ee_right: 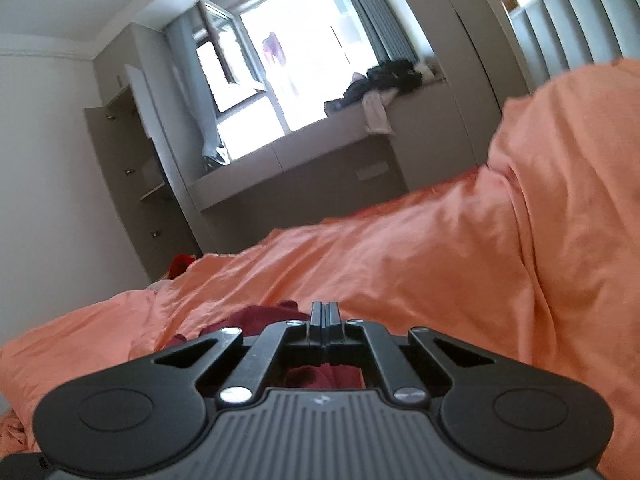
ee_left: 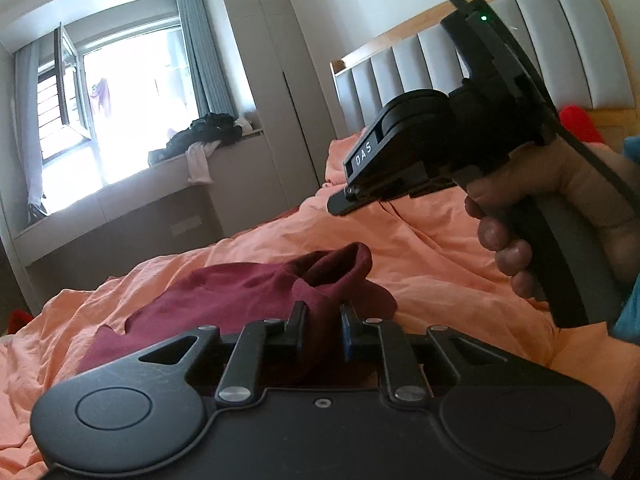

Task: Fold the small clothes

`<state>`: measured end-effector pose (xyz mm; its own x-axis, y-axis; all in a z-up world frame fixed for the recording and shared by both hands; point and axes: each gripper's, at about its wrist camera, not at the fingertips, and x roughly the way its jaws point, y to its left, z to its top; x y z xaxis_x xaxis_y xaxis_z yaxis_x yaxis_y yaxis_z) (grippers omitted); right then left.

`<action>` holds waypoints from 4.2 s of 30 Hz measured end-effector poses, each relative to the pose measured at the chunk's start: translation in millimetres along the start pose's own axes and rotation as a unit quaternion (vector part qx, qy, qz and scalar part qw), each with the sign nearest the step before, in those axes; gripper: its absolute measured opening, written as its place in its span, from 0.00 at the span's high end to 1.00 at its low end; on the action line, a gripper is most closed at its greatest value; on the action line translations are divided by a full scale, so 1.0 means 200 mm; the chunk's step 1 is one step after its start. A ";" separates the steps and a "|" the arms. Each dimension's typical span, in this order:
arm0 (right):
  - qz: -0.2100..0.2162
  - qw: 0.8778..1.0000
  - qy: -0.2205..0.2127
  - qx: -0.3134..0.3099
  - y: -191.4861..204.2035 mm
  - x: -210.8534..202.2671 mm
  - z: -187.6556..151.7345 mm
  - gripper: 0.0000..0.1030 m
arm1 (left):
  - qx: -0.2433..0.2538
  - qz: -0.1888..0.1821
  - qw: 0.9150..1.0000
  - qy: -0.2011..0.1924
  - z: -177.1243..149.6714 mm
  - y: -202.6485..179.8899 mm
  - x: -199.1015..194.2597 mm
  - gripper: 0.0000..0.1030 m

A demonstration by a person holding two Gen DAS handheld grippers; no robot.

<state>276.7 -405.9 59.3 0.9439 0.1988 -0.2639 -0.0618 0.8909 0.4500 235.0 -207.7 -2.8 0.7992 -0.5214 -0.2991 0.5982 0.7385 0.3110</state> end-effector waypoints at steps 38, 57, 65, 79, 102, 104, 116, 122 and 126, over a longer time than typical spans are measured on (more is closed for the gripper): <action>-0.010 0.997 0.067 0.023 -0.06 0.12 -0.13 0.90 | -0.139 -0.113 0.983 0.025 0.09 0.21 -0.06 0.53; -0.011 0.998 0.066 0.000 0.01 0.08 -0.19 0.00 | -0.278 0.063 0.955 0.075 -0.05 0.81 -0.21 0.02; -0.024 0.991 0.100 -0.091 0.12 0.11 -0.30 0.00 | -0.276 0.037 0.955 0.096 -0.24 0.83 -0.13 0.00; 0.047 0.993 0.078 0.075 -0.06 0.15 -0.21 0.00 | -0.318 0.009 0.946 0.068 -0.42 0.84 -0.11 0.00; -0.011 0.993 0.094 0.070 -0.02 0.25 -0.30 0.00 | -0.317 0.017 0.946 0.061 -0.43 0.83 -0.13 0.00; -0.004 0.993 0.064 0.095 -0.04 0.20 -0.29 0.00 | -0.317 0.017 0.946 0.061 -0.44 0.84 -0.13 0.00; -0.036 0.995 0.000 0.091 -0.02 0.16 -0.29 0.62 | -0.318 0.007 0.946 0.057 -0.46 0.85 -0.12 0.00; -0.118 0.983 -0.032 -0.134 0.26 0.15 -0.35 0.64 | -0.321 0.004 0.946 0.052 -0.47 0.85 -0.12 0.00; -0.136 0.957 -0.057 -0.249 0.42 0.16 -0.42 0.65 | -0.321 0.005 0.946 0.051 -0.48 0.85 -0.11 0.00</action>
<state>274.6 -289.5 17.2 0.9744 -0.0885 -0.2067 0.0705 0.9932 -0.0926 313.3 -29.0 -28.8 0.7744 -0.4938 -0.3955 0.4058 0.8673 -0.2884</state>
